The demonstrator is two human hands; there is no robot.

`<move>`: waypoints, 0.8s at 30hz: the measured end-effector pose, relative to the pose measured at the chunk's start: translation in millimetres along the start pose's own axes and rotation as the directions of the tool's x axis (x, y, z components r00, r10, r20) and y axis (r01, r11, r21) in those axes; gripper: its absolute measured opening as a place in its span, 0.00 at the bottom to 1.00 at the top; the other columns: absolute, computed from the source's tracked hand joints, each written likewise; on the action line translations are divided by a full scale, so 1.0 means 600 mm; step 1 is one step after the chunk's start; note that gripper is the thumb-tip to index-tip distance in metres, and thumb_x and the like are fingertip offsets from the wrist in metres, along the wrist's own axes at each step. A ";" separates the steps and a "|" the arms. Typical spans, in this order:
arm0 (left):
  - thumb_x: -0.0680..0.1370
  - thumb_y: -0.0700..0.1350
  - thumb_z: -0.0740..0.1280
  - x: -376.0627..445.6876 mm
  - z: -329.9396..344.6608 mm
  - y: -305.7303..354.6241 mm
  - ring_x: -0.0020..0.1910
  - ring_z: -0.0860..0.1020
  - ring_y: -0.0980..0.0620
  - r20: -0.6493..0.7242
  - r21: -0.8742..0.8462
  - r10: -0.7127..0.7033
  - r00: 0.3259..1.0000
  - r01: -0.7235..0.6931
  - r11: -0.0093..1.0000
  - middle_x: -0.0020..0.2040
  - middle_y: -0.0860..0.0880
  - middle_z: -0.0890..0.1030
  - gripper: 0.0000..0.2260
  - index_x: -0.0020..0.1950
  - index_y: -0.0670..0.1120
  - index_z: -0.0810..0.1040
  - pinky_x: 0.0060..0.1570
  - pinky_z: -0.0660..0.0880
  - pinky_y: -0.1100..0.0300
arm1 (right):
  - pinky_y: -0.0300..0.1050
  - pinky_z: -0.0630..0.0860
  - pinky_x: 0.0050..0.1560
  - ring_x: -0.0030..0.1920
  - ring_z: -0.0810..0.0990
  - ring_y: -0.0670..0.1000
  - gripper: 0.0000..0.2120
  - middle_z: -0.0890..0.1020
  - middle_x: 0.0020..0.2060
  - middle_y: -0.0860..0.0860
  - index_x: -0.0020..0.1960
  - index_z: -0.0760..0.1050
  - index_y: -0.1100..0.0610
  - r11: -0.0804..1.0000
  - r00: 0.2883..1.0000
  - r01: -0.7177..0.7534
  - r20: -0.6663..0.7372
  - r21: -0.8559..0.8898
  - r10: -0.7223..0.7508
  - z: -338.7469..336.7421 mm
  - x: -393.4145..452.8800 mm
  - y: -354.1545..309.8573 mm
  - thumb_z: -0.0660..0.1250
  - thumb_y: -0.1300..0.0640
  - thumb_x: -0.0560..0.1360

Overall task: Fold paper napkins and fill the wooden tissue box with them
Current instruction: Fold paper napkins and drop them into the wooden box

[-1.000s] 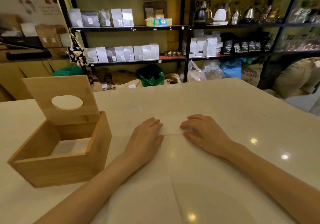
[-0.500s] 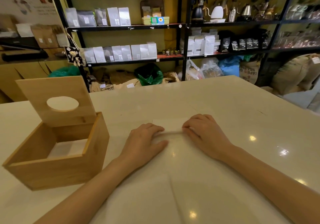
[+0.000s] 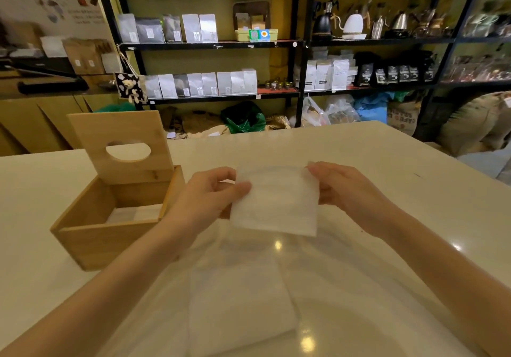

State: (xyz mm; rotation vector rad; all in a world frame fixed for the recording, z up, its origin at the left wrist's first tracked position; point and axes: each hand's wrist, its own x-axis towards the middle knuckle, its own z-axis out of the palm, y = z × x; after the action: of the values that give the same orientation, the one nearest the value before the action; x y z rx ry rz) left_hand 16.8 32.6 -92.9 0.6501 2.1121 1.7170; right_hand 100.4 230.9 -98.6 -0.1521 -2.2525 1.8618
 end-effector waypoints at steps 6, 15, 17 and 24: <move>0.74 0.42 0.65 -0.087 -0.033 0.004 0.29 0.82 0.54 0.055 -0.123 -0.202 0.978 0.208 0.970 0.33 0.49 0.85 0.04 0.45 0.45 0.80 0.24 0.79 0.61 | 0.42 0.81 0.36 0.41 0.84 0.53 0.16 0.85 0.43 0.55 0.54 0.78 0.59 0.983 0.933 -0.175 0.328 0.046 0.150 0.033 -0.043 -0.011 0.70 0.54 0.68; 0.73 0.38 0.65 -0.156 -0.050 -0.033 0.23 0.80 0.53 0.239 -0.092 -0.323 0.916 0.353 0.931 0.36 0.44 0.85 0.11 0.55 0.44 0.79 0.21 0.77 0.63 | 0.41 0.79 0.29 0.37 0.83 0.50 0.07 0.86 0.37 0.51 0.48 0.81 0.58 0.978 0.901 -0.193 0.381 -0.080 0.209 0.068 -0.075 0.010 0.68 0.62 0.70; 0.74 0.38 0.66 -0.156 -0.051 -0.040 0.22 0.80 0.53 0.238 -0.044 -0.325 0.915 0.345 0.938 0.35 0.44 0.85 0.10 0.54 0.44 0.79 0.21 0.77 0.64 | 0.41 0.77 0.25 0.34 0.82 0.51 0.07 0.85 0.36 0.53 0.48 0.80 0.60 0.975 0.907 -0.178 0.362 -0.129 0.214 0.073 -0.077 0.016 0.69 0.63 0.71; 0.73 0.38 0.67 -0.155 -0.060 -0.053 0.23 0.80 0.51 0.197 0.080 -0.338 0.920 0.328 0.941 0.34 0.39 0.84 0.08 0.52 0.41 0.78 0.20 0.75 0.64 | 0.38 0.62 0.21 0.23 0.70 0.50 0.06 0.75 0.34 0.66 0.46 0.79 0.58 0.967 0.947 -0.099 0.276 -0.233 0.164 0.084 -0.079 0.033 0.72 0.59 0.69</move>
State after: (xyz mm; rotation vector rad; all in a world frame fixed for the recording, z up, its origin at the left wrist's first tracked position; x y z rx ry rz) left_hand 71.1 -53.2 -118.3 0.4284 1.9848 1.3576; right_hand 133.4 176.4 -131.8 -0.0648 -2.7104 1.7986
